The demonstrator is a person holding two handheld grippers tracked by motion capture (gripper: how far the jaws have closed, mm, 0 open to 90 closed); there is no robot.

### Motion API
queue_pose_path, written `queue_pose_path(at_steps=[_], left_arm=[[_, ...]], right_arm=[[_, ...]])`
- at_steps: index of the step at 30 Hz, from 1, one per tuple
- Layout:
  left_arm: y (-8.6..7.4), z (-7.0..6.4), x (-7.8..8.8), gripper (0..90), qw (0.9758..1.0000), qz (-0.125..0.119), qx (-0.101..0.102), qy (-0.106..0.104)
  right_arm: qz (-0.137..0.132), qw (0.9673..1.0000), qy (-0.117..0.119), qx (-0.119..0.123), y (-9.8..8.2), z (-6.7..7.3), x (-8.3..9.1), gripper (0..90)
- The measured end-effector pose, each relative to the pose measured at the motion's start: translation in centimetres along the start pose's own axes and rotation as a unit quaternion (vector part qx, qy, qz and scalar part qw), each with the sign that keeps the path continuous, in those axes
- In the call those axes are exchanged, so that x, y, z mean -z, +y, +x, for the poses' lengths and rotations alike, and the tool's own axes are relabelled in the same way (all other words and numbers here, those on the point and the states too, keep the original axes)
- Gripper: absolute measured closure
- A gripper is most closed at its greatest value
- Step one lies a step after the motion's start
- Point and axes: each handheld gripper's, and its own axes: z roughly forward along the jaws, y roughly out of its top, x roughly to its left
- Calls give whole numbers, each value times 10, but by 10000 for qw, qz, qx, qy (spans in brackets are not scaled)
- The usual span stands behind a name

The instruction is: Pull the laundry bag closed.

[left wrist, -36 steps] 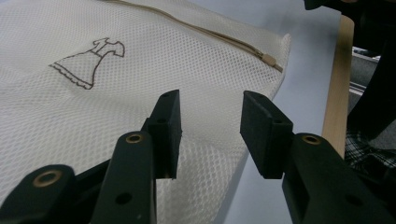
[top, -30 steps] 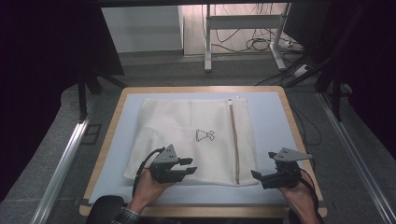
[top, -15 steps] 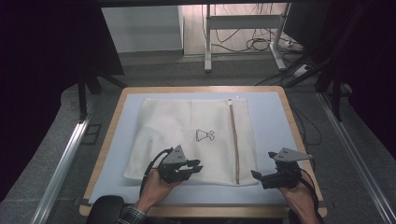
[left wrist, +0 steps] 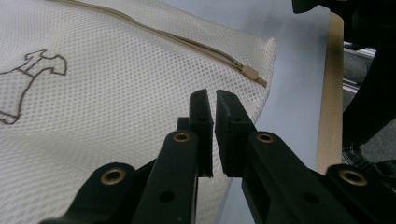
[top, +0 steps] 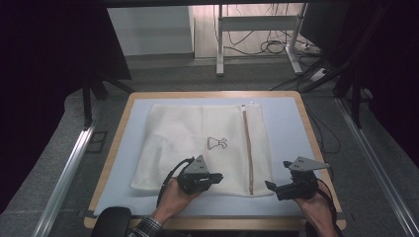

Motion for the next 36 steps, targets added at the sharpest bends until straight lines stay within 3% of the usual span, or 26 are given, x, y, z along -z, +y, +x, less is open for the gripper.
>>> queue_pose_path(at_steps=[9, 22, 36], left_arm=[[1, -3, -18, 887, 9997, 128, -47, -178], [3, -14, -41, 893, 9992, 274, -185, -228], [1, -20, -59, 893, 9985, 397, -215, -300]], right_arm=[[78, 9999, 91, -34, 0, 2, -3, 21], [97, 9999, 130, -38, 0, 4, -5, 22], [322, 9993, 98, 156, 0, 11, -13, 23]])
